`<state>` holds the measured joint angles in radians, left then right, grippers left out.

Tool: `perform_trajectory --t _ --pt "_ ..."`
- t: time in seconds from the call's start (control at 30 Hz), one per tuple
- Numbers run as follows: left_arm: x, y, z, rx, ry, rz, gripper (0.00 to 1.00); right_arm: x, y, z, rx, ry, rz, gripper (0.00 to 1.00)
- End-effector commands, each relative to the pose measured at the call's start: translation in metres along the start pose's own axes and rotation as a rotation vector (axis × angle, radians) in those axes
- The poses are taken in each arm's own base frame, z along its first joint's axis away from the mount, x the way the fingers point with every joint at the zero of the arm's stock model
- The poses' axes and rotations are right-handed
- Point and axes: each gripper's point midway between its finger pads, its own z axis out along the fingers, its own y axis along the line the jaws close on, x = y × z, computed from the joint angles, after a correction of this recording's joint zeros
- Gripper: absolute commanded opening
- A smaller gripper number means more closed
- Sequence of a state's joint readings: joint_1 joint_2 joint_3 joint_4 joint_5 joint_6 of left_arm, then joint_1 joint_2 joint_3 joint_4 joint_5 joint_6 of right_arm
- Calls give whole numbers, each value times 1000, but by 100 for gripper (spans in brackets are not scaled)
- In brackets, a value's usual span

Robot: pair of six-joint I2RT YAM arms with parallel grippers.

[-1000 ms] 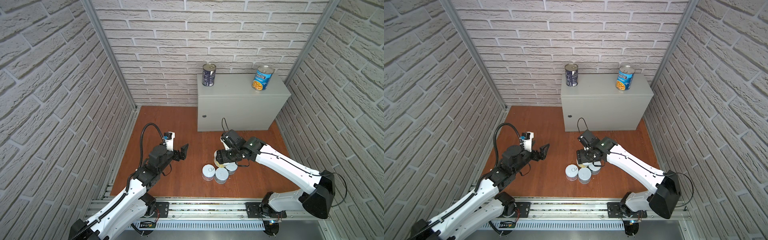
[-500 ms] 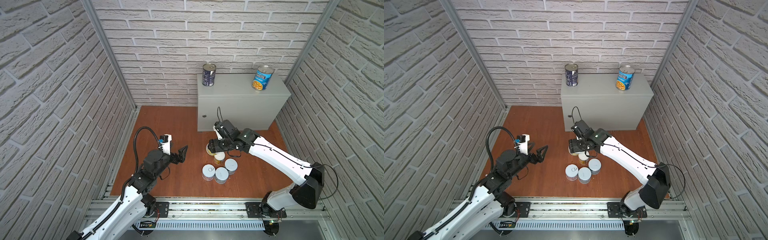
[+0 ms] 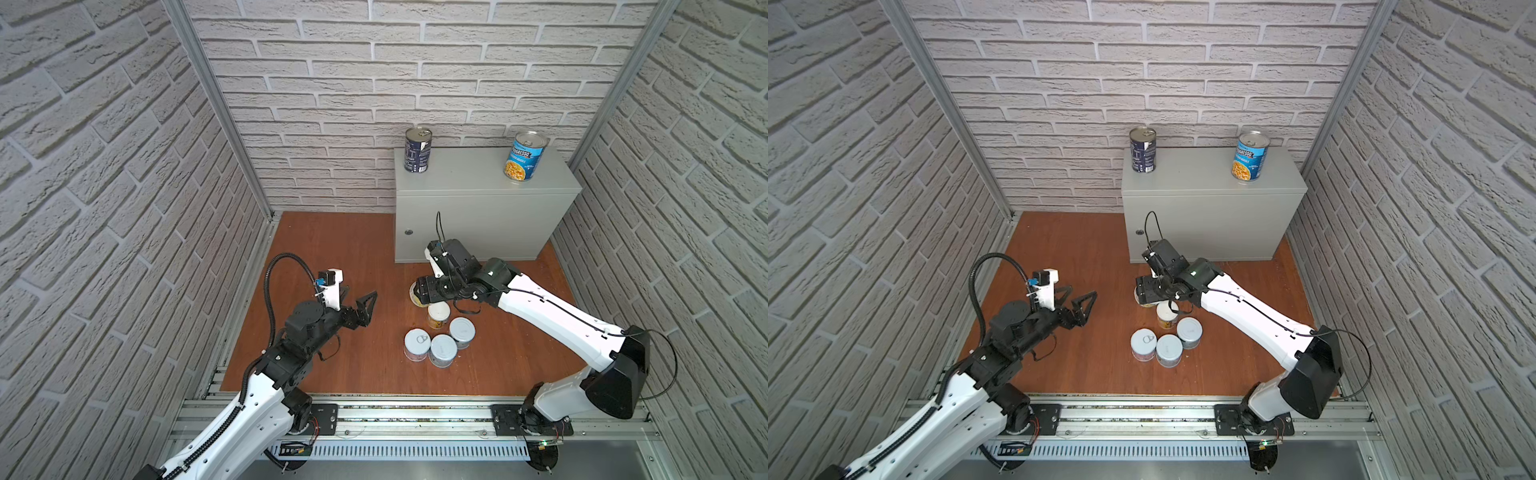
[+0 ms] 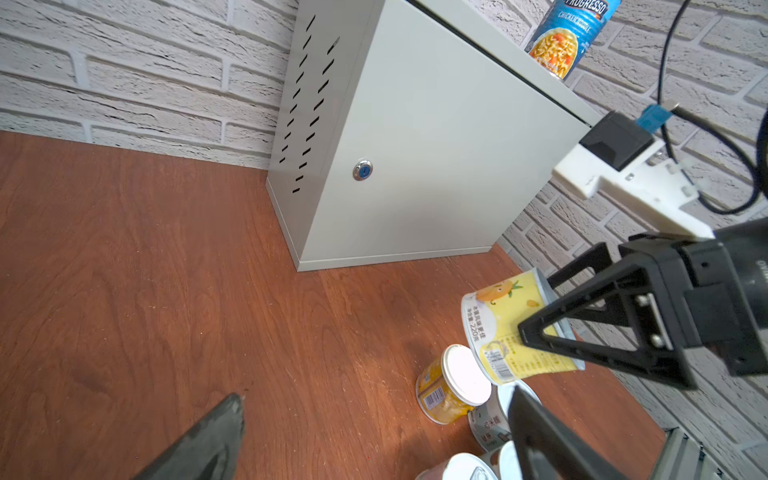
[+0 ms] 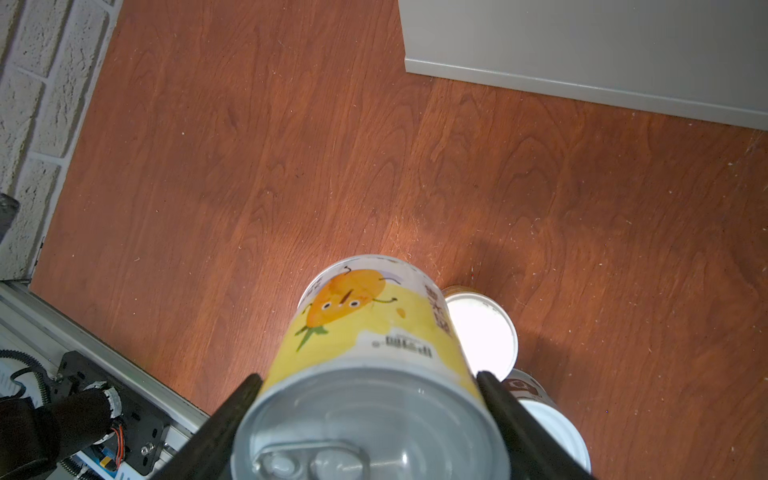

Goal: Place and organize the canned foods onto the counter

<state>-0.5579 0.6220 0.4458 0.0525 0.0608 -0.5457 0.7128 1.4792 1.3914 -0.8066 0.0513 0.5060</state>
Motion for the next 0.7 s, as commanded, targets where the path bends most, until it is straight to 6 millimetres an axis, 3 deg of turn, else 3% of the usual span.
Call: perform_trajectory --t 0.0,0.37,0.67 --pt "-7 -10 3 43 -21 22 98 -38 8 -12 -74 -107 -5 6" --pt "14 -25 37 157 48 133 98 -50 -5 -6 -159 -81 27 6" --pt "21 -68 59 313 66 330 98 -31 -9 -6 -173 -16 19 6"
